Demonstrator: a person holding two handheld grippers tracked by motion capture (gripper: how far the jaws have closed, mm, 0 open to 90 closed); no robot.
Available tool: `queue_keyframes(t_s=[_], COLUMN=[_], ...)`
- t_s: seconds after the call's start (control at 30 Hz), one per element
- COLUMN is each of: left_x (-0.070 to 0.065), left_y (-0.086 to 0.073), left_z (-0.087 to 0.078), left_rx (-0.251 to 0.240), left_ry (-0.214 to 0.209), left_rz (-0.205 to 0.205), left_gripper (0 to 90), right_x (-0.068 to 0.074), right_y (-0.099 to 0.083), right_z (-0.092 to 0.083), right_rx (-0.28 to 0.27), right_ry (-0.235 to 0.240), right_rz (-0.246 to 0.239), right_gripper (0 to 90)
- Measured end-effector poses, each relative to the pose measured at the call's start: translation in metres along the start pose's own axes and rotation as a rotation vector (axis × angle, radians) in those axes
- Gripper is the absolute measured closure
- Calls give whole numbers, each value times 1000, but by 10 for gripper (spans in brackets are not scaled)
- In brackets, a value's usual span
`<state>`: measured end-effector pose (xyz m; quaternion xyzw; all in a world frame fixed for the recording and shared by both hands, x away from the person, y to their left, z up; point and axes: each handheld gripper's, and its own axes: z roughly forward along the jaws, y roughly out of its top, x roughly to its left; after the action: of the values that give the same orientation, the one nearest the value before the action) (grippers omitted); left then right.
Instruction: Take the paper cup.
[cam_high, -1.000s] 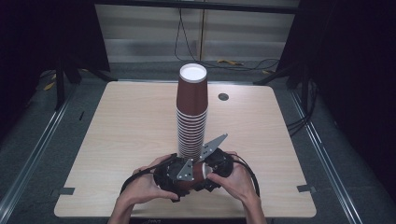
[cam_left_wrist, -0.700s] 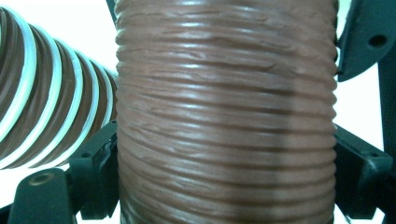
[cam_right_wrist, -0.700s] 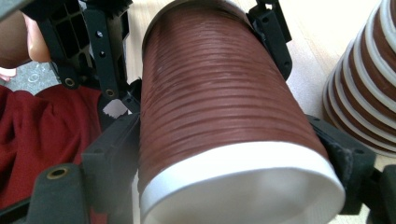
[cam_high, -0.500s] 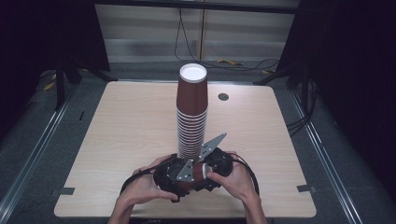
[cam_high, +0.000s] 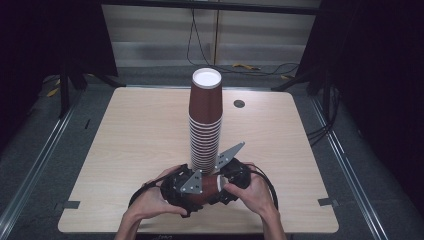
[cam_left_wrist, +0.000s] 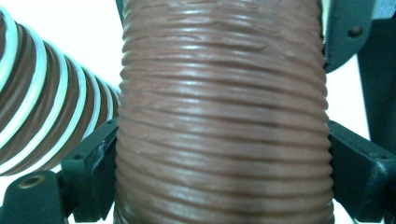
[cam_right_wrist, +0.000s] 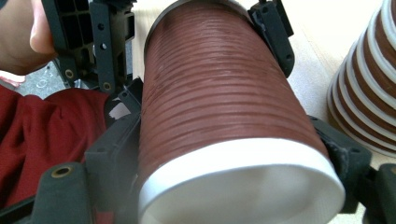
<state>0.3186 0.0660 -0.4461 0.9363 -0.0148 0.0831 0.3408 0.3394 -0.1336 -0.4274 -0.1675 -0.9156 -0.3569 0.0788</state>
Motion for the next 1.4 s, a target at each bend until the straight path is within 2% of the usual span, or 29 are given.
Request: queue_keyframes(t_s=[0.03,0.1,0.23,0.33,0.73,1.07,1.1,1.2,1.27,1.37,1.4], left_x=[0,1,1,2,2,3,3,4,5,7,7], left_y=[-1,-2,-4,-4,-9,-11,-11,-11,-12,-15,-16], left_z=[-1,-3,-3,-5,-8,-13,-14,-17,-24,-29,-31], left_rx=[-8,-6,-32,-37,-134,-181,-187,-240,-296,-324,-324], left_ry=[-5,1,-2,-3,2,18,12,15,23,16,15], left_rz=[-5,14,2,12,28,42,34,13,8,-13,-14], left_gripper=[107,108,109,110,112,113,113,123,163,156,156], right_x=[0,1,2,1,1,1,1,1,1,0,0], right_y=[0,0,0,0,-1,-1,-1,0,0,-4,-5], right_z=[0,-1,-1,-1,-5,-6,-6,-6,-5,-8,-10], right_rx=[-5,-4,-7,-9,-20,-23,-21,-17,10,-38,-36], right_ry=[2,-1,-4,-5,0,-1,-1,-2,-32,-13,-30], right_rz=[-2,-2,-2,-4,1,0,-1,-2,5,1,8], right_gripper=[205,206,211,211,214,215,215,214,214,213,213])
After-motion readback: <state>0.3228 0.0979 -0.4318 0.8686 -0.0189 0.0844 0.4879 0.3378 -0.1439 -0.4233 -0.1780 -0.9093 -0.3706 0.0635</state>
